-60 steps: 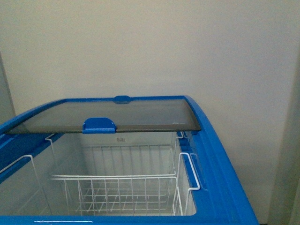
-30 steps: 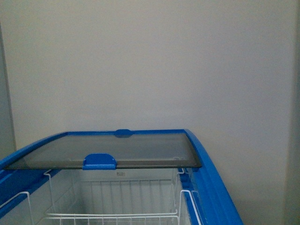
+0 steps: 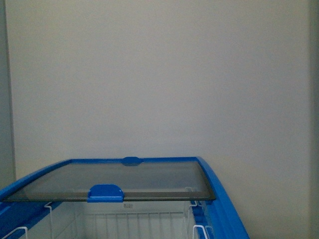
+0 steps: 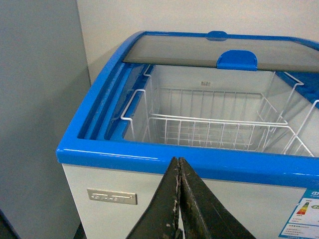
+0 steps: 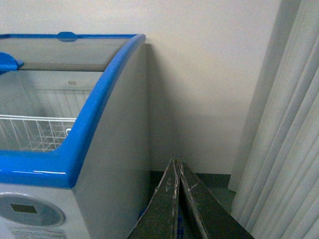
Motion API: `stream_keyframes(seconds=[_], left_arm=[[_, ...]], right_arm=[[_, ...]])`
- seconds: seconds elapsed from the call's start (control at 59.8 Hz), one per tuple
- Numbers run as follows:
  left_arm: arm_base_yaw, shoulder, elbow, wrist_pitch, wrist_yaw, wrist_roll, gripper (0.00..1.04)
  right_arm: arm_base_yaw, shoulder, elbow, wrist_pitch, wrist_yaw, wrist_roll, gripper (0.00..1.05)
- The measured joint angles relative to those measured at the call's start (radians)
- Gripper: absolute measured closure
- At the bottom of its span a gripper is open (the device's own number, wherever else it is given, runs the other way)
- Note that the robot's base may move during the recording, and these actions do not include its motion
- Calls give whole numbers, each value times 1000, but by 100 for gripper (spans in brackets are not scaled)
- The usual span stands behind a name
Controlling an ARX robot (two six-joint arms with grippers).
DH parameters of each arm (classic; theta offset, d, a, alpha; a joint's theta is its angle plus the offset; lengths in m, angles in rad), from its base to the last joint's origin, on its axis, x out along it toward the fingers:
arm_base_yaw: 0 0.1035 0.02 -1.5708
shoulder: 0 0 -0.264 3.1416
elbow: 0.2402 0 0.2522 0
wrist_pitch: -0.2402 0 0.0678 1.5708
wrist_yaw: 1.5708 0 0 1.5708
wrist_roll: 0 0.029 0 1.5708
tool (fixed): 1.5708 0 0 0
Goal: Put drink in fridge
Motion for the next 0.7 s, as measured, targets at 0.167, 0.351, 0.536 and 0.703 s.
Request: stream_keyframes(seconds=[0.167,0.351,0.536,0.703], left_arm=[[0,0,0,0,0,0,102],[0,0,0,0,0,0,102],[0,0,0,0,0,0,102],[0,0,0,0,0,0,102]], right_arm=[[0,-15,-17,5,0,0,102],[-1,-45,-48,9,-1,0,102],[-1,-58,-55,11,-1,0,102],[-1,-60,-55,11,-1,0,102]])
